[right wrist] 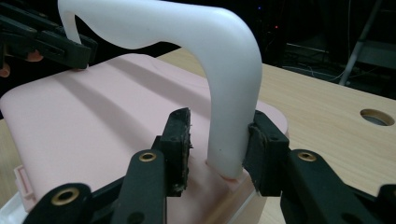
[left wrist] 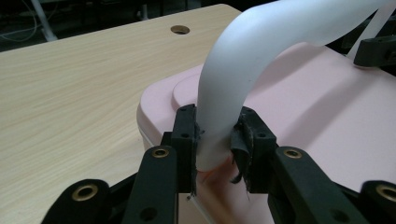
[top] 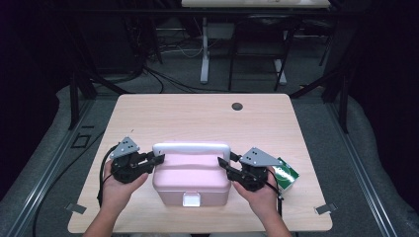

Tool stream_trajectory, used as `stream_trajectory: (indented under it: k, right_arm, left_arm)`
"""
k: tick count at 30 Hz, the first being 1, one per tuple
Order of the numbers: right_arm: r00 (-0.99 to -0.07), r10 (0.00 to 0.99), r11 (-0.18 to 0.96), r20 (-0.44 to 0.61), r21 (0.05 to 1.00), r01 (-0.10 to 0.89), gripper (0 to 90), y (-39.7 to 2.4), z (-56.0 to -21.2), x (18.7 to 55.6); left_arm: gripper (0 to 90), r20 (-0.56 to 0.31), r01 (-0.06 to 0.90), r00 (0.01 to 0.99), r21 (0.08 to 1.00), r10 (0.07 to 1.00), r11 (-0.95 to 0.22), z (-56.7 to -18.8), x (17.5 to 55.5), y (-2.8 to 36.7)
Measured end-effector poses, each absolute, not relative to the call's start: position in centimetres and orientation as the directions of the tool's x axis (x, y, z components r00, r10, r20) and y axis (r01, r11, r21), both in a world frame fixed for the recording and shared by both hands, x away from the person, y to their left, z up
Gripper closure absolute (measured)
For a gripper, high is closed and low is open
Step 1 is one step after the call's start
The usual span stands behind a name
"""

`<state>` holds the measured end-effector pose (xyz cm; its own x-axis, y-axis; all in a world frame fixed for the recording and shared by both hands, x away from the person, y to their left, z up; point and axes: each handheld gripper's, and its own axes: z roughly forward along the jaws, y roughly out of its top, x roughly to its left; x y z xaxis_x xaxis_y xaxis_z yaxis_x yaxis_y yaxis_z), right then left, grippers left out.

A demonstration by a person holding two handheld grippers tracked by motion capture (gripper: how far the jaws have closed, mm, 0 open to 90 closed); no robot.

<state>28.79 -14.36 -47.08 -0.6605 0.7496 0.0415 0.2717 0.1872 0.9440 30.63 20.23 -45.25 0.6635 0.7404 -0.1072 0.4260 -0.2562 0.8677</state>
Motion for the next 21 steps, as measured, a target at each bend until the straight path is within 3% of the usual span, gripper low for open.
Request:
stream_trajectory:
  k: [5, 21]
  right_arm:
    - [-0.643, 0.765, 0.181, 0.035, 0.946, 0.268, 73.2, -14.40, -47.21, 28.81]
    - [-0.657, 0.752, 0.184, 0.054, 0.940, 0.288, 73.9, -14.26, -47.01, 28.37]
  left_arm:
    - [72.9, -0.094, 0.419, 0.664, 0.868, 0.742, -0.265, -45.19, 30.53, 20.16]
    - [73.2, -0.127, 0.451, 0.664, 0.854, 0.737, -0.259, -44.96, 30.17, 20.71]
